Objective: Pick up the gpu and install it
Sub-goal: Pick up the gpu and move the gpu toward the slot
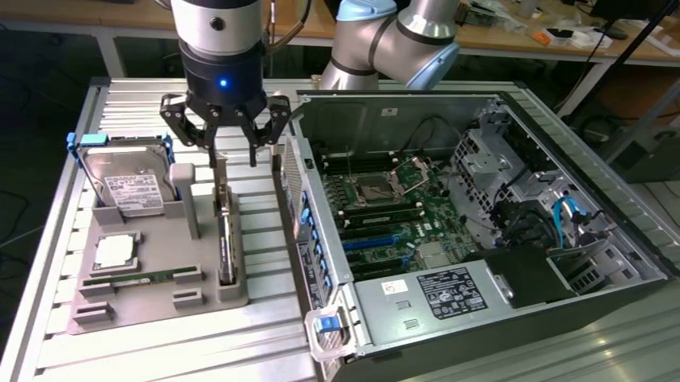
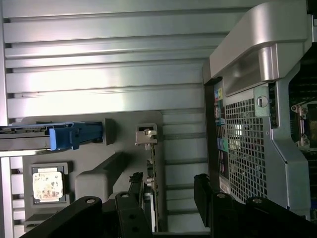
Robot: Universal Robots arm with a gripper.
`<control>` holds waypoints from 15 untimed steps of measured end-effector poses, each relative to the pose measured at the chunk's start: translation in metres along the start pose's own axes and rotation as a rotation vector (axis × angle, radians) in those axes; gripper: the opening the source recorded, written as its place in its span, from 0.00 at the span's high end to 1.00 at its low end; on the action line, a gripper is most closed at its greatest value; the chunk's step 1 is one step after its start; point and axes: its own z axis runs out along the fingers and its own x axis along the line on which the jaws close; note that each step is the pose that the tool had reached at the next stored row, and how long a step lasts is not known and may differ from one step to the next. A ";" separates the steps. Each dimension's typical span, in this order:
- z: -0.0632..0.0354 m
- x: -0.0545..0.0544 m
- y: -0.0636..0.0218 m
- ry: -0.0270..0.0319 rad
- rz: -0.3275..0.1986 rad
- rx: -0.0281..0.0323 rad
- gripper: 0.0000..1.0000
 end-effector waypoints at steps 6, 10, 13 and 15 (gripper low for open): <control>0.0036 0.001 -0.0003 -0.0001 0.000 0.0004 0.46; 0.0069 0.003 -0.0007 -0.0001 0.000 0.0004 0.46; 0.0092 0.005 -0.0011 0.0001 0.000 0.0005 0.46; 0.0096 0.005 -0.0014 -0.0001 0.000 0.0003 0.46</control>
